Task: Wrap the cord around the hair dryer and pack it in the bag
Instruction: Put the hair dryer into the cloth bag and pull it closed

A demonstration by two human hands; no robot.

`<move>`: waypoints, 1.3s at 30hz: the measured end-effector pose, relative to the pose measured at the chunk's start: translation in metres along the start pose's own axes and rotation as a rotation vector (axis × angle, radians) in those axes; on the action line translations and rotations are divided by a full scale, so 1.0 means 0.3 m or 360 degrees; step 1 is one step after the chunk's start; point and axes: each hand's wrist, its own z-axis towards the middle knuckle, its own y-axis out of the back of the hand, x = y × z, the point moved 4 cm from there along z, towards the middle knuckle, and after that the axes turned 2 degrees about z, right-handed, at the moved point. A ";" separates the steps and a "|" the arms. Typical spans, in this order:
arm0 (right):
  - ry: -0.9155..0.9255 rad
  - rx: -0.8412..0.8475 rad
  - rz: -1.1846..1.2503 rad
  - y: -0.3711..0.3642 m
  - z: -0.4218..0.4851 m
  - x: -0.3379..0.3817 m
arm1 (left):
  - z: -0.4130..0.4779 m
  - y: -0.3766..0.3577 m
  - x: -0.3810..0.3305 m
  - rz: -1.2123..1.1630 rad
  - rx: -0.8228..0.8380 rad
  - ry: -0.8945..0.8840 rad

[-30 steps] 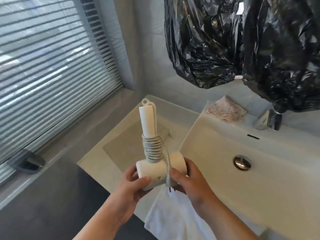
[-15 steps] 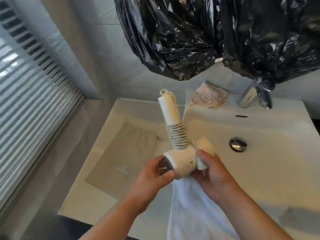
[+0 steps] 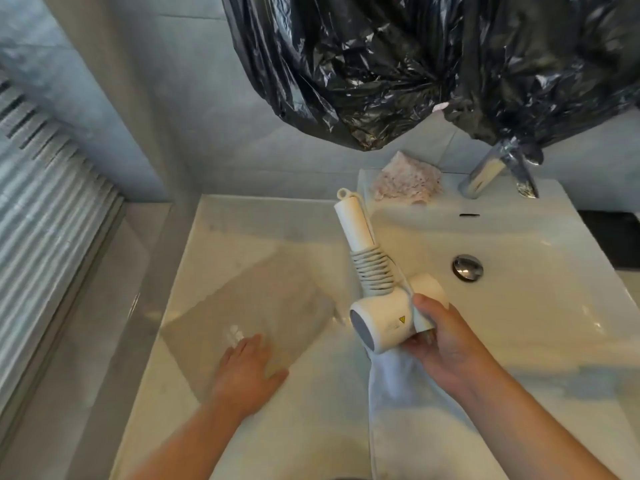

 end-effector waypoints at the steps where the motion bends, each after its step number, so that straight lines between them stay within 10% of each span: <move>1: 0.0006 -0.0013 -0.0004 0.002 -0.005 0.001 | 0.014 0.010 0.027 0.0053 -0.0030 -0.0024; 9: -0.0004 -0.0159 -0.0149 0.052 -0.063 -0.027 | 0.103 0.133 -0.026 -0.0260 -0.0351 0.0116; 17: -0.0168 -0.0250 -0.0222 0.103 -0.133 -0.105 | -0.019 -0.005 -0.156 0.0147 0.0064 -0.0285; 29: -0.0510 -0.0237 -0.0658 -0.001 -0.206 -0.302 | 0.005 0.200 0.098 -0.1693 -0.0458 0.0353; 39: -0.0732 -0.0347 -0.0605 -0.113 -0.067 -0.434 | -0.167 0.284 0.042 -0.0819 -0.0661 -0.0385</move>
